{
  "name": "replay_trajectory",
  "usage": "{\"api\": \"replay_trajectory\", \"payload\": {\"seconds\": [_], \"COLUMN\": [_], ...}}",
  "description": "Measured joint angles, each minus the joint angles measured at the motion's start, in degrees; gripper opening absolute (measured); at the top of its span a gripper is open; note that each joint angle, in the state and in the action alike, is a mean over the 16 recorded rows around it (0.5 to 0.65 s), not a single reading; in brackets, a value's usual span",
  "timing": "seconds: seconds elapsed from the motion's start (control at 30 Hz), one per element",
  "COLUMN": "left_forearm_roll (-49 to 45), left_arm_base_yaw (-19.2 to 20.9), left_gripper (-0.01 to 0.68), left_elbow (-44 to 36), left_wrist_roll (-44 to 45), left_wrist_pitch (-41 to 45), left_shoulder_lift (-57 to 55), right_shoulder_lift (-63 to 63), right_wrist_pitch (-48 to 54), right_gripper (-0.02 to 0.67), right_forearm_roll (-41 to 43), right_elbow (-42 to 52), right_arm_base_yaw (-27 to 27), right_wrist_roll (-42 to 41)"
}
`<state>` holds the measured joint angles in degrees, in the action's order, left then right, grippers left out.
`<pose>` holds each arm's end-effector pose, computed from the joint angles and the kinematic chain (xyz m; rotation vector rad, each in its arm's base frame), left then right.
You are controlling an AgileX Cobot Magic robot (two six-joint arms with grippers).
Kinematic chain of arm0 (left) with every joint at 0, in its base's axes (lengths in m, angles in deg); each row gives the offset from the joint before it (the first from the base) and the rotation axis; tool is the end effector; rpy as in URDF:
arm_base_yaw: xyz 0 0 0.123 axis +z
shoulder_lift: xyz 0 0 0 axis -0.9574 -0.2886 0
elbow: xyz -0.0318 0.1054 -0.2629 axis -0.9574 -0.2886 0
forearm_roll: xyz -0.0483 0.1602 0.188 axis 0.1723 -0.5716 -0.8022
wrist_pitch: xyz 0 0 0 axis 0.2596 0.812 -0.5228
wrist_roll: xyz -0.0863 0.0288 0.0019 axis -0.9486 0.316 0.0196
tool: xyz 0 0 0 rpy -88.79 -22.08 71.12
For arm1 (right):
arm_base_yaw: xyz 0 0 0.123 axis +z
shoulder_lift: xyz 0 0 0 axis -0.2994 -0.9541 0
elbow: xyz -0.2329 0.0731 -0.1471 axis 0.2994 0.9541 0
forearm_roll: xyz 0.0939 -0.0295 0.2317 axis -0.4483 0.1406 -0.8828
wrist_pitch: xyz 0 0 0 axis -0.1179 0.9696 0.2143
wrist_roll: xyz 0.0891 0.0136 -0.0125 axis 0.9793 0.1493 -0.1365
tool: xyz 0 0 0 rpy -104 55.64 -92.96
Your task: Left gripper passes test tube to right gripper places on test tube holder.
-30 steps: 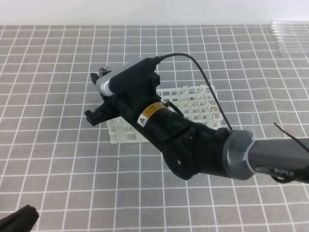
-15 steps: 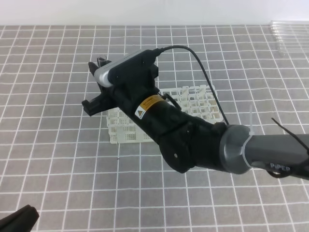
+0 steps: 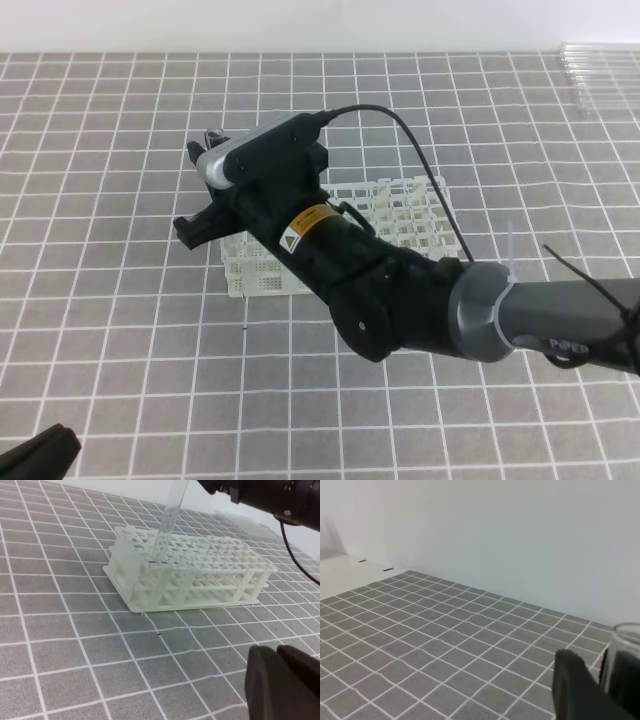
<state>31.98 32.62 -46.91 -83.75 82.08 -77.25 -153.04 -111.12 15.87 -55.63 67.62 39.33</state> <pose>0.0507 -0.0301 0.1909 0.2516 1.7566 -0.6644 0.3018 0.3449 0.2411 -0.5441 1.4645 0.6327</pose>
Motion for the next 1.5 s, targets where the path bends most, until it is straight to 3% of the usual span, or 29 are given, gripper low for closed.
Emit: {"api": "replay_trajectory", "payload": {"seconds": [1.5], "left_forearm_roll": [0.0], "left_arm_base_yaw": [0.0], "left_gripper": [0.0], "left_elbow": [0.0], "left_wrist_roll": [0.0], "left_wrist_pitch": [0.0], "left_shoulder_lift": [0.0], "right_shoulder_lift": [-2.3], "right_wrist_pitch": [-2.3], "right_gripper": [0.084], "right_forearm_roll": [-0.3], "right_elbow": [-0.1], "right_arm_base_yaw": [-0.5], "right_wrist_roll": [0.4]}}
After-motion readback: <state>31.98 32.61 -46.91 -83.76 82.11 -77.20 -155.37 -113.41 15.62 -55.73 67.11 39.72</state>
